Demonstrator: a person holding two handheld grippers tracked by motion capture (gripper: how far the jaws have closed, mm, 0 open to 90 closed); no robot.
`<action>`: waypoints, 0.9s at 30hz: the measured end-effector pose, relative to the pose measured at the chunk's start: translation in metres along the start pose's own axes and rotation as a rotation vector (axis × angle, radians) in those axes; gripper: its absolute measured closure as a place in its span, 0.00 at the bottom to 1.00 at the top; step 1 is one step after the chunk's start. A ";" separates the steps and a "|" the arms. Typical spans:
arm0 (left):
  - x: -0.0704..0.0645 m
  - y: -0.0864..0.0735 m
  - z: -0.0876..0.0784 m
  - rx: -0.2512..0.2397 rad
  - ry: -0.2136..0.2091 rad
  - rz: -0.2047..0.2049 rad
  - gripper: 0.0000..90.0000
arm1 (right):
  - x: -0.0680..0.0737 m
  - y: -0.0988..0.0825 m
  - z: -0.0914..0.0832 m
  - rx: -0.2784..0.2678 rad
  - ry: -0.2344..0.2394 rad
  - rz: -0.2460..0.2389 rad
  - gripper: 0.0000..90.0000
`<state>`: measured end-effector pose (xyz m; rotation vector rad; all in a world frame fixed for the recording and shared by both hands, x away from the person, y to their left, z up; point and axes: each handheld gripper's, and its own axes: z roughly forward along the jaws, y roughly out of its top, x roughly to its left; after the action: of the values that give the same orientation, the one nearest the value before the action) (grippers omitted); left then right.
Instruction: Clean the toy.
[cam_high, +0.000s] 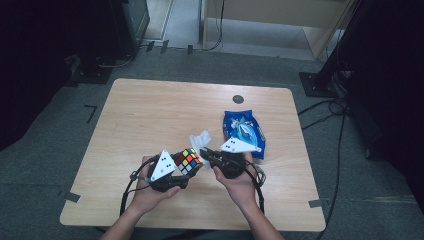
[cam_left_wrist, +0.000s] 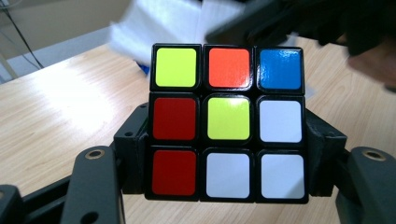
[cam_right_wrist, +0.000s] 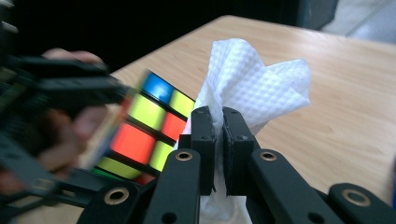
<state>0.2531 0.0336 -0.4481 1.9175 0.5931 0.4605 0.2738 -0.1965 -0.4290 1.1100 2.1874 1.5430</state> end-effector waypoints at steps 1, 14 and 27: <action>0.000 0.000 -0.001 -0.006 -0.002 -0.001 0.38 | -0.003 -0.002 0.001 0.011 -0.005 0.009 0.95; 0.004 -0.002 0.000 0.002 0.001 -0.006 0.38 | -0.001 0.007 -0.012 -0.047 0.000 0.006 0.95; -0.001 -0.003 0.002 0.002 -0.004 0.017 0.38 | 0.021 0.011 -0.011 -0.063 0.078 -0.023 0.95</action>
<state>0.2525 0.0322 -0.4519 1.9260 0.5754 0.4669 0.2585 -0.1879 -0.4101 1.0186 2.1767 1.6599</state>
